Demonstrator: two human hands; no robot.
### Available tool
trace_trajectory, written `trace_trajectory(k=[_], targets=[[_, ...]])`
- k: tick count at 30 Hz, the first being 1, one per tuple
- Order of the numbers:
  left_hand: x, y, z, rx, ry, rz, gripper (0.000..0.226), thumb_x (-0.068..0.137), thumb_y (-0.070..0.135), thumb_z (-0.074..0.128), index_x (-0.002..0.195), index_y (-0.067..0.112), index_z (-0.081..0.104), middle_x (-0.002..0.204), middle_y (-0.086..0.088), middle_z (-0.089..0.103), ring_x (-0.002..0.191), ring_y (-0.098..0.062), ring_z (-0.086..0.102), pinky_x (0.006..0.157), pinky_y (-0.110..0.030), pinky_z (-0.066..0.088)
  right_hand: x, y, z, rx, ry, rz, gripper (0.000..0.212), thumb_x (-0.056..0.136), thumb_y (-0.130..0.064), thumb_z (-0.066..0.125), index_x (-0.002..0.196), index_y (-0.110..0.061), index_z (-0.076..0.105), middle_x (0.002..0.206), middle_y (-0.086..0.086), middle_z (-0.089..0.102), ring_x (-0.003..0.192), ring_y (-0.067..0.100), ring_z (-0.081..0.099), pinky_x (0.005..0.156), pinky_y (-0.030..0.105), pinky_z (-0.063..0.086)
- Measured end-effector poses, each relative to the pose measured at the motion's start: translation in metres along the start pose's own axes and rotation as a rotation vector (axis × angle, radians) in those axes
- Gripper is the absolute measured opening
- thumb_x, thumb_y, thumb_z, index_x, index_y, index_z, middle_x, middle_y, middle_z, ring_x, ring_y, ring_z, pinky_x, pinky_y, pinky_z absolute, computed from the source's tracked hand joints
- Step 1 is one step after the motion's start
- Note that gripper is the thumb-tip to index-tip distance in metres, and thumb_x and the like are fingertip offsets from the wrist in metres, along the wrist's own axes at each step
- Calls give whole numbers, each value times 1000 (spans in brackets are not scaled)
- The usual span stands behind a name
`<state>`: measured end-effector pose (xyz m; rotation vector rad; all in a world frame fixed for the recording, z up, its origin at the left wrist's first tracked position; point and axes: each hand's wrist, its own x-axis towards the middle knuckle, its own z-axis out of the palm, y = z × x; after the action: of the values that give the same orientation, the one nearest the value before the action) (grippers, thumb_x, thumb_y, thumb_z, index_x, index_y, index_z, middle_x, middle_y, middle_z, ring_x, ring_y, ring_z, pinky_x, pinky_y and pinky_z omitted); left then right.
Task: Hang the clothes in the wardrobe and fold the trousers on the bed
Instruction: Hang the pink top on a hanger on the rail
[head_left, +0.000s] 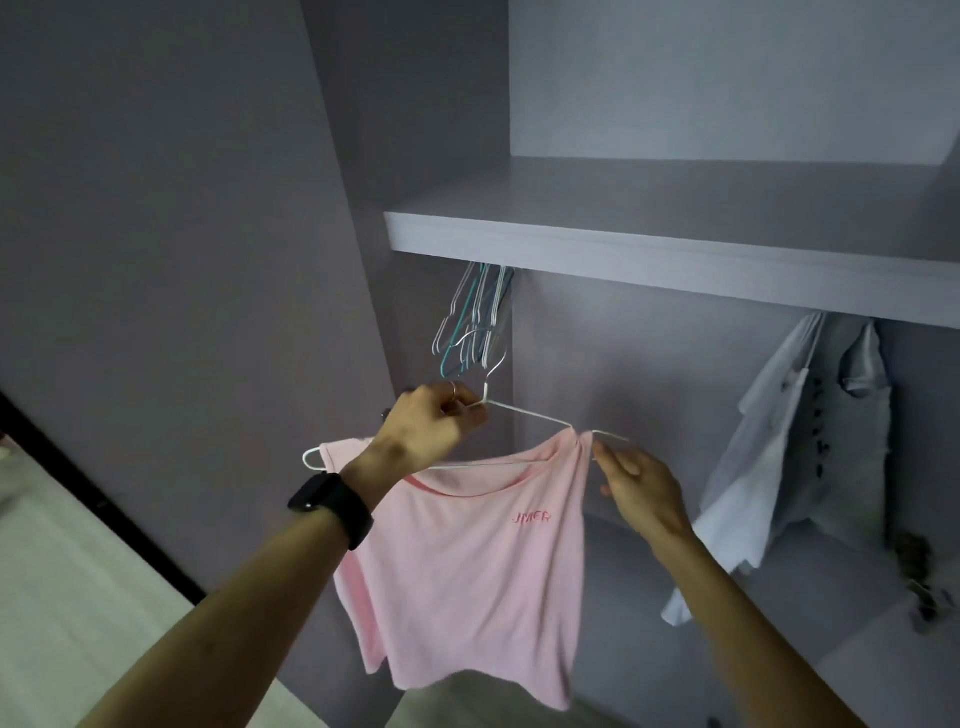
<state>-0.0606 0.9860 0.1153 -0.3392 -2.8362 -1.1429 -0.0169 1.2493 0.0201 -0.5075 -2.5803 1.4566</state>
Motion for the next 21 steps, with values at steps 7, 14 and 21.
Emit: trace_trajectory(k=[7, 14, 21], targets=[[1, -7, 8, 151, -13, -1, 38, 94, 67, 48, 92, 39, 73, 63, 17, 58, 67, -5, 56, 69, -22, 42, 2, -10, 15, 361, -70, 8, 15, 96, -35, 67, 90, -23, 72, 76, -4, 72, 62, 3, 66, 61, 19, 49], [-1, -17, 21, 144, 88, 28, 33, 97, 53, 54, 67, 41, 59, 78, 14, 67, 69, -14, 57, 74, -30, 47, 2, 1, 1, 311, 65, -122, 20, 94, -30, 68, 76, -20, 68, 57, -5, 61, 56, 12, 58, 65, 28, 50], [-2, -23, 26, 98, 100, 37, 33, 99, 52, 54, 80, 30, 69, 64, 18, 59, 59, -6, 53, 65, -25, 40, 14, 7, -21, 170, -8, -113, 18, 95, -26, 67, 78, -22, 65, 53, -19, 61, 47, 0, 56, 54, 8, 42]])
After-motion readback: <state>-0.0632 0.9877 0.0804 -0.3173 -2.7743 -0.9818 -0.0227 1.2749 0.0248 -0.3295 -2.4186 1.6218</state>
